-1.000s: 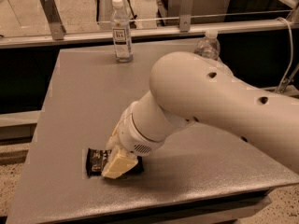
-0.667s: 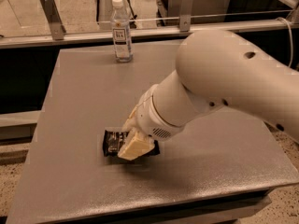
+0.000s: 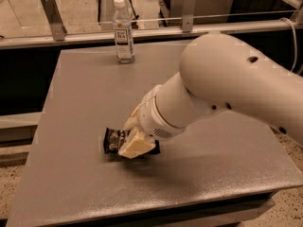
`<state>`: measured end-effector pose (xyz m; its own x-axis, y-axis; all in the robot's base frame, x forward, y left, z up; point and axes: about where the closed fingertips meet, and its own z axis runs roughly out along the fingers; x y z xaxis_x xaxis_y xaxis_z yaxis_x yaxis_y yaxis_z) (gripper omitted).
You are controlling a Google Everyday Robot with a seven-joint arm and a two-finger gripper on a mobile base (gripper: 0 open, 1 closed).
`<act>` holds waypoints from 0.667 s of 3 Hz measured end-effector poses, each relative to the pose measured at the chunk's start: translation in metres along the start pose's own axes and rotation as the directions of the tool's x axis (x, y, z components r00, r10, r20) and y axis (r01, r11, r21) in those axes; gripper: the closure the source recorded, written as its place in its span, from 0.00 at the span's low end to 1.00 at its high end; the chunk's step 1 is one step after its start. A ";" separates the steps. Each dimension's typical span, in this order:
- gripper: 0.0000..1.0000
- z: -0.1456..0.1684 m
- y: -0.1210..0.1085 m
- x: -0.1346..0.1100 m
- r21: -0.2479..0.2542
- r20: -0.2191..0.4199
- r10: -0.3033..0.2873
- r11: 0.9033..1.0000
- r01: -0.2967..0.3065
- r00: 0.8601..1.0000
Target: Move rxbar chocolate near blue plastic bottle
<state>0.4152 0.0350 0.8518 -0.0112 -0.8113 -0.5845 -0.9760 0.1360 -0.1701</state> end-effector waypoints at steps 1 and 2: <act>1.00 0.009 -0.037 0.001 0.075 0.049 0.016 0.997 -0.019 0.999; 1.00 0.021 -0.095 -0.004 0.158 0.094 0.022 0.987 -0.036 0.995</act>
Offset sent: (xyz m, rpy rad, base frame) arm 0.1767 0.0059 0.0061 0.1410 -0.2124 -0.1557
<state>0.5130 0.0370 0.8535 -0.0118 -0.7514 -0.6597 -0.9285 0.2532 -0.2718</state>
